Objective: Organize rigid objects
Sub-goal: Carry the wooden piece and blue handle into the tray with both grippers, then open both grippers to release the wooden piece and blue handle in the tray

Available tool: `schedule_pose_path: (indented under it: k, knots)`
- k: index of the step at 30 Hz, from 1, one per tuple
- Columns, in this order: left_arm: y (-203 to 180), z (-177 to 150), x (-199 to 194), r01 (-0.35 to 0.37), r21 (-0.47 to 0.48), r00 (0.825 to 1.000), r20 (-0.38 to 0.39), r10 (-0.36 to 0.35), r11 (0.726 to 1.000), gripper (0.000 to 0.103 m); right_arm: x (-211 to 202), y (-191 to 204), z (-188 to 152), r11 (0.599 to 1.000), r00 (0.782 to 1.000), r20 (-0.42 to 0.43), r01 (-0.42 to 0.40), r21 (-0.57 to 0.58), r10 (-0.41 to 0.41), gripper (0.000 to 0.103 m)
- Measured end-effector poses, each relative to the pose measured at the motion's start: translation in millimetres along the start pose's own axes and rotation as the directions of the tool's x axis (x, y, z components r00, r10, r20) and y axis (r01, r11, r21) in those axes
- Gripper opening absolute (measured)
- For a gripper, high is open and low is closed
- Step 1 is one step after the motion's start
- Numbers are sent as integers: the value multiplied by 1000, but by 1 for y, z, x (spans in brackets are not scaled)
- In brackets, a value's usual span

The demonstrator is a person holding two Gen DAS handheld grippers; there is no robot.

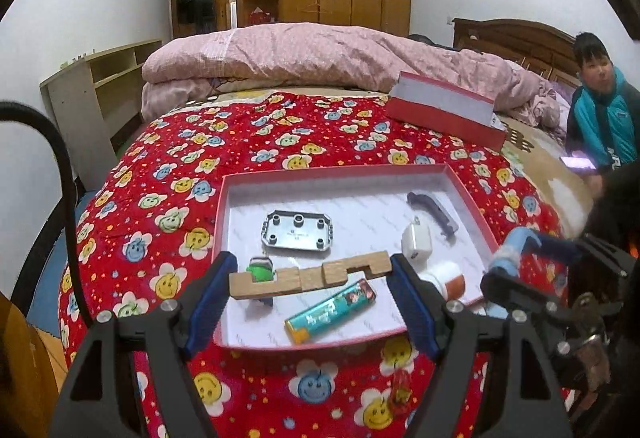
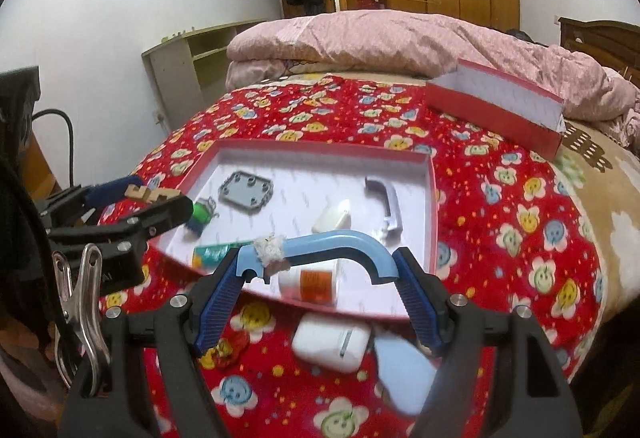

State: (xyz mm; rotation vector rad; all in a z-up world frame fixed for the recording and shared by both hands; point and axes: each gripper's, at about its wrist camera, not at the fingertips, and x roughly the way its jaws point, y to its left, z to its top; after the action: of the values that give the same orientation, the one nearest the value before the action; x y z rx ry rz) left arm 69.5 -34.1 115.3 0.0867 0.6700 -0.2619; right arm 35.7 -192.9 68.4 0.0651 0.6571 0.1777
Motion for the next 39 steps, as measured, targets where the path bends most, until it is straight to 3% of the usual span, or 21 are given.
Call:
schedule_pose_path:
  k: [39]
  knots:
    - [0,6,113,-75,-14,985,-160,72,997,81,90,-35,12,997,995,-87,46,55,-41,76]
